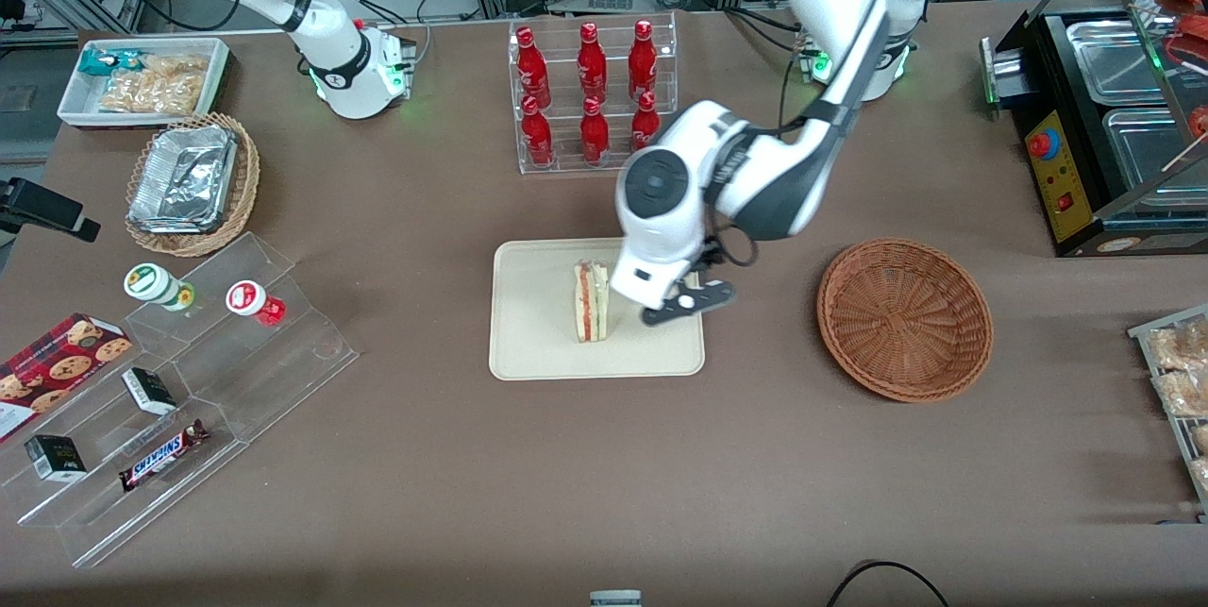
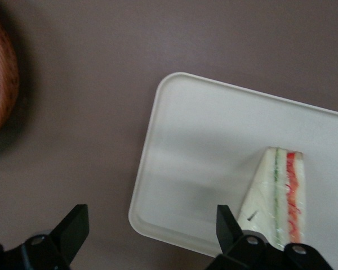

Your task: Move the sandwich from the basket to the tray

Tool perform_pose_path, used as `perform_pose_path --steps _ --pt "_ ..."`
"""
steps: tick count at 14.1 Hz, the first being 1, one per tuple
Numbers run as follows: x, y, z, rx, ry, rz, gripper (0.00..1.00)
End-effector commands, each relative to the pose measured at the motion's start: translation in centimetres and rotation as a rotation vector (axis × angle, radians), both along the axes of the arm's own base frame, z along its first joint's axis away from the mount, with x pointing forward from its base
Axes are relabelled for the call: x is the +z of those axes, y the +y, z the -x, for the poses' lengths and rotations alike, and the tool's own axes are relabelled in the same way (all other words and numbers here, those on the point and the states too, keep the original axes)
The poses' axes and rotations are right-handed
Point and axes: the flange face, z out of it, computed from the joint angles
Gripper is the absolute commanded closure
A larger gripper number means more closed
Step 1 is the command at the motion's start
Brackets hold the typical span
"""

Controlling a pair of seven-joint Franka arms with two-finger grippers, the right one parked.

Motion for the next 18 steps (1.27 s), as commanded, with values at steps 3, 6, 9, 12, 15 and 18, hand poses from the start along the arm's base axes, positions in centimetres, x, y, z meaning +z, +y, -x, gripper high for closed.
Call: perform_pose_path --steps 3,6,9,12,15,18 --pt "4.2 12.1 0.0 -0.103 0.061 0.047 0.0" --pt "6.6 19.4 -0.5 -0.148 0.12 0.068 0.0" --pt "10.1 25.7 -0.3 -0.193 0.18 0.106 0.0" --pt "13.8 28.8 0.9 -0.235 0.184 0.127 0.0" --pt "17.8 34.2 1.1 -0.306 0.184 0.162 0.0" --pt "21.7 37.2 0.9 -0.335 0.118 0.162 0.0"
